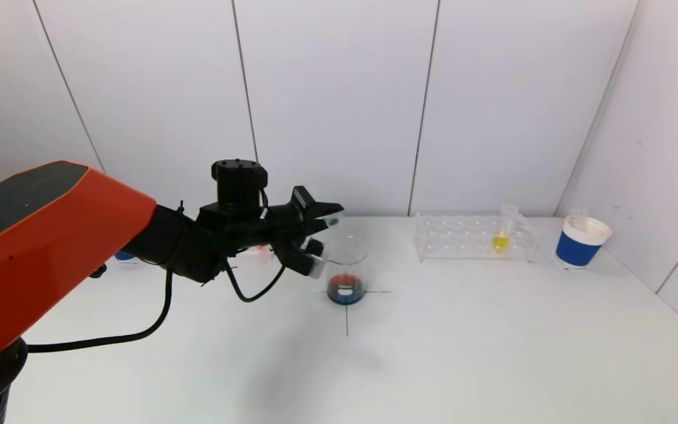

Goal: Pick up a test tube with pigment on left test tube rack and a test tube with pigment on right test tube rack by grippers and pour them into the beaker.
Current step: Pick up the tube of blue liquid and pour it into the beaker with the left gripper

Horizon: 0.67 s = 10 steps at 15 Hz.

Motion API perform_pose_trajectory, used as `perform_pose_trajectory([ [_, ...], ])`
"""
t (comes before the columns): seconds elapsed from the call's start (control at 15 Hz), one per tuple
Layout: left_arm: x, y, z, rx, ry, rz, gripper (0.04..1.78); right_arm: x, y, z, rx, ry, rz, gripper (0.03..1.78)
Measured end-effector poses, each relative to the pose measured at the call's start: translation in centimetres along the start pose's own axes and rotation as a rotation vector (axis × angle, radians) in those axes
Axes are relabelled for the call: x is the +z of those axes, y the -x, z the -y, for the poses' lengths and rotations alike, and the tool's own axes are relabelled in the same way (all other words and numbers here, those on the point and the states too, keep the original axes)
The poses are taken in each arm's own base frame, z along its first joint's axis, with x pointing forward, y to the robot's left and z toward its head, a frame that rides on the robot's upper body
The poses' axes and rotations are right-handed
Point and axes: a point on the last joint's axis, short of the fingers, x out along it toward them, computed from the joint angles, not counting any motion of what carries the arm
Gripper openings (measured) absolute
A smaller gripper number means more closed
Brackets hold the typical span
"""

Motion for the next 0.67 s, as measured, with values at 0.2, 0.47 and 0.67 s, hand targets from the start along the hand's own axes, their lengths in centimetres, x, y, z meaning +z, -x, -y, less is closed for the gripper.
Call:
perform_pose_trajectory([
  [0.2,0.1,0.1,-0.5,-0.001,-0.026,-0.003,0.45,0.0,0.0,0.0,0.0,0.0,0.0,1.77],
  [0.47,0.5,-0.1,-1.1,0.003,-0.038,-0.006,0.45,0.0,0.0,0.0,0.0,0.0,0.0,1.77],
  [0.67,0.6,-0.1,-1.2,-0.002,-0.056,-0.007,0.45,0.0,0.0,0.0,0.0,0.0,0.0,1.77],
])
